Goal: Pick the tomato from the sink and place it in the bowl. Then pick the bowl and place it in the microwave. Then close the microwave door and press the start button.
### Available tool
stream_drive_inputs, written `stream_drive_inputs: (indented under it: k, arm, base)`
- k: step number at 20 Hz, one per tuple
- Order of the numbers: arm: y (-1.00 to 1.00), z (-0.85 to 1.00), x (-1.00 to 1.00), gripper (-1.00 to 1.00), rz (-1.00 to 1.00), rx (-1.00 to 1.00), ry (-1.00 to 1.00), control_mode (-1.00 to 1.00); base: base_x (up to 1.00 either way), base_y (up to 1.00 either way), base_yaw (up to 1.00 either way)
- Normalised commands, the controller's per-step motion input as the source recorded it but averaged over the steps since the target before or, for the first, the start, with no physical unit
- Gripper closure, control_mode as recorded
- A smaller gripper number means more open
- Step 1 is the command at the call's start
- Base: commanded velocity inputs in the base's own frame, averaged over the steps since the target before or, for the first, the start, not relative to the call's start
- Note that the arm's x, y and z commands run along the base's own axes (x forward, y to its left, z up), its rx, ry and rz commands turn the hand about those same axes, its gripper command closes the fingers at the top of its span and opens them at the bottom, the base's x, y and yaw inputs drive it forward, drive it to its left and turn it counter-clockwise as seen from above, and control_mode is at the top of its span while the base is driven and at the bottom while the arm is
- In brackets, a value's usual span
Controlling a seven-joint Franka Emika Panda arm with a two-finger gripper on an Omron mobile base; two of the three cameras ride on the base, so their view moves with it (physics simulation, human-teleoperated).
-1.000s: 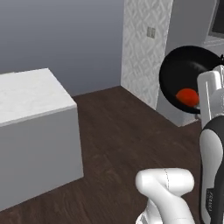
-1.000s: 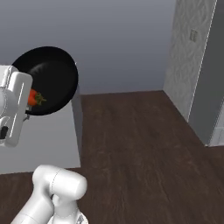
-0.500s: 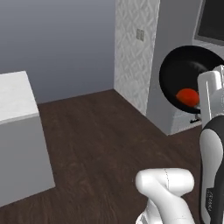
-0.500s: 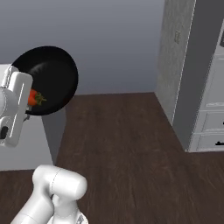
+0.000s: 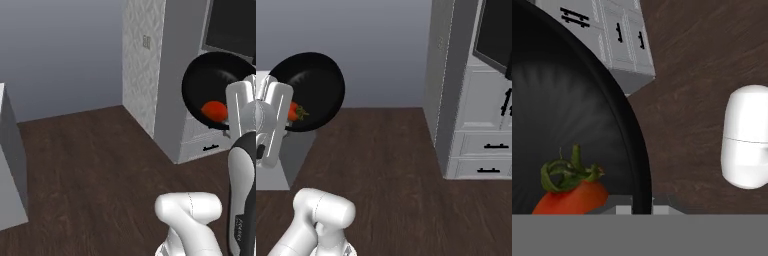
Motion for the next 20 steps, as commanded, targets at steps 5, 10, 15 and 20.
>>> stream_drive_inputs:
  k: [5, 10, 15, 20]
  arm:
    - [0.0, 0.0, 0.0, 1.0, 0.0, 0.0, 0.0, 1.0]
    - [0.0, 0.0, 0.0, 1.0, 0.0, 0.0, 0.0, 1.0]
    - [0.0, 0.0, 0.0, 1.0, 0.0, 0.0, 0.0, 1.0]
    - [0.0, 0.0, 0.0, 1.0, 0.0, 0.0, 0.0, 1.0]
  base:
    - [-0.07, -1.0, 0.27]
    - [-0.33, -1.0, 0.36]
    - [-0.57, -1.0, 0.45]
    - [-0.64, -1.0, 0.4]
